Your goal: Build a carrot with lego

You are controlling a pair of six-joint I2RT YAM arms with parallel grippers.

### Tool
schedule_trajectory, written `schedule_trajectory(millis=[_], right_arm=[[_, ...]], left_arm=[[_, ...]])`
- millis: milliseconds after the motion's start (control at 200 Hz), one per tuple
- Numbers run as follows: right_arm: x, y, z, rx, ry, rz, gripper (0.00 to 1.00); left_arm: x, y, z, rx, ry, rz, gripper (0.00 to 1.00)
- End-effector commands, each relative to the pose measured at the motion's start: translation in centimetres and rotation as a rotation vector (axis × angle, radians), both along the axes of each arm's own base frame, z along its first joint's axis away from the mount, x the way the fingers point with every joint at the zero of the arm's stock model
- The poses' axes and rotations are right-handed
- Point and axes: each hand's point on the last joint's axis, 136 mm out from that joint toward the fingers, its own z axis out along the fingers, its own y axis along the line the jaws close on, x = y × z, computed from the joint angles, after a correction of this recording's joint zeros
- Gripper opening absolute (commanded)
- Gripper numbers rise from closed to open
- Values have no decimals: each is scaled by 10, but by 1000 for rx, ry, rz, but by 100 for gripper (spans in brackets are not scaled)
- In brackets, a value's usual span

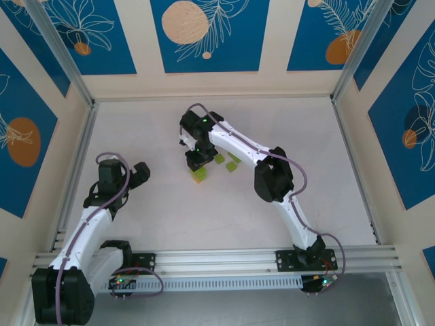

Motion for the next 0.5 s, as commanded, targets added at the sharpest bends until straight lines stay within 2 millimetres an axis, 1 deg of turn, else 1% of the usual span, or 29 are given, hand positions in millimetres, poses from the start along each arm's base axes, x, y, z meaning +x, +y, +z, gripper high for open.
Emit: schedule_trajectory(millis=[0, 165, 495], right_arm=[[-9, 6, 8, 30, 12, 33, 30], [-12, 4, 12, 30, 14, 48, 30], [-20, 0, -2, -9, 47, 63, 30]], left_arm=[[0, -1, 2, 5, -7, -16, 99], [-1, -1, 1, 5, -6, -15, 99], [-1, -1, 2, 4, -8, -17, 99]])
